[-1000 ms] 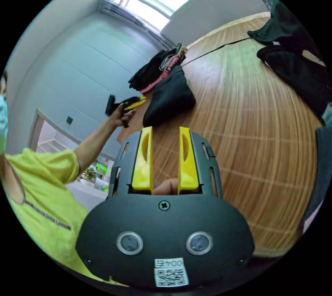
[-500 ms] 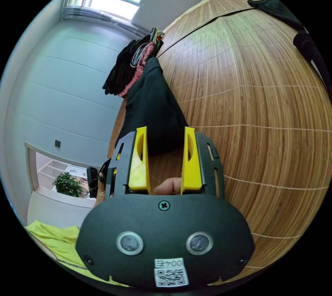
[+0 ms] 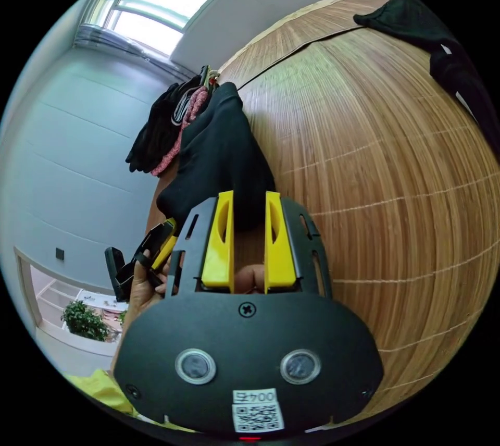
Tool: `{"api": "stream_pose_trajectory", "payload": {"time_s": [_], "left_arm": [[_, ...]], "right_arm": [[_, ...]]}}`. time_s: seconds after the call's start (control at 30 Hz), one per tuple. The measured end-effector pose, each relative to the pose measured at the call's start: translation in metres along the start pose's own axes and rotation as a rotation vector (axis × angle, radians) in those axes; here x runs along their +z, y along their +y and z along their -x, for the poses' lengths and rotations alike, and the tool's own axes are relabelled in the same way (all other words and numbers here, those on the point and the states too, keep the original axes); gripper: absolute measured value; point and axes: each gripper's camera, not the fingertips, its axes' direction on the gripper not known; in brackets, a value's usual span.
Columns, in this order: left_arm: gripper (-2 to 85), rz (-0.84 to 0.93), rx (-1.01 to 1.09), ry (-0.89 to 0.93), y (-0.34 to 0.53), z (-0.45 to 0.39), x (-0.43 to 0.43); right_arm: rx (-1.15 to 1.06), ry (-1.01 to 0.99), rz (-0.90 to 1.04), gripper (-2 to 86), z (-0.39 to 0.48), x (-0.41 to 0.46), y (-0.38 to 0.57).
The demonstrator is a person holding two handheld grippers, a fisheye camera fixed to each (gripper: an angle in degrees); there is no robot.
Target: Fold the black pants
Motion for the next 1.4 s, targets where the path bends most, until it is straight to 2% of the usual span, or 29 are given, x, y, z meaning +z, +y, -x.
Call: {"api": "stream_pose_trajectory", "payload": {"time_s": [0.37,0.43,0.53,0.6,0.67,0.73,0.8,0.83,0.93,1.0,1.13,1.2,1.3,1.37,1.4], "left_arm": [[9.5,0.016,0.052,0.016,-0.1,0.003,0.048],[8.5,-0.008,0.015,0.001,-0.098,0.014,0.037],[4.2,-0.14,-0.082,-0.02,-0.084,0.031,0.003],[1.9,-0.218,0.022,-0.007,-0.081,0.007,-0.006],[1.1,-0.17,0.15,-0.022,-0.084,-0.03,0.01],[0.7,-0.121,0.263,-0.09,-0.084,-0.065,0.038],[0.4,0.07,0.357,-0.323,-0.084,-0.09,0.097],[0.3,0.102,0.373,-0.369,-0.081,-0.092,0.108],[0.2,0.026,0.391,-0.375,-0.064,-0.113,0.094],[0.1,0.088,0.49,-0.296,-0.03,-0.136,0.074],[0.2,0.22,0.695,-0.281,0.068,-0.163,0.048],[0.3,0.311,0.817,-0.318,0.145,-0.176,0.042],[0.3,0.343,0.929,-0.406,0.221,-0.186,0.044],[0.3,0.372,0.952,-0.468,0.248,-0.185,0.053],[0.3,0.319,0.93,-0.476,0.257,-0.183,0.053]], "right_arm": [[0.007,0.046,-0.011,10.0,0.052,0.066,-0.072],[0.021,-0.001,0.005,10.4,0.052,0.067,-0.073],[0.035,-0.058,0.001,8.4,0.047,0.048,-0.063],[0.027,-0.069,-0.021,7.3,0.046,0.028,-0.048],[-0.009,-0.083,-0.031,6.1,0.048,0.007,-0.027],[-0.064,-0.034,-0.015,4.3,0.053,-0.02,0.008],[-0.12,0.057,0.031,2.5,0.058,-0.039,0.035],[-0.173,0.147,0.064,0.9,0.062,-0.053,0.054],[-0.272,0.354,0.132,0.1,0.066,-0.095,0.106],[-0.263,0.396,0.157,0.3,0.061,-0.122,0.136],[-0.22,0.529,0.24,3.8,0.055,-0.149,0.194],[-0.238,0.633,0.263,4.9,0.061,-0.144,0.211],[-0.314,0.768,0.272,4.5,0.075,-0.128,0.233],[-0.359,0.8,0.243,2.6,0.085,-0.122,0.245],[-0.381,0.813,0.235,1.5,0.091,-0.12,0.25]]}}
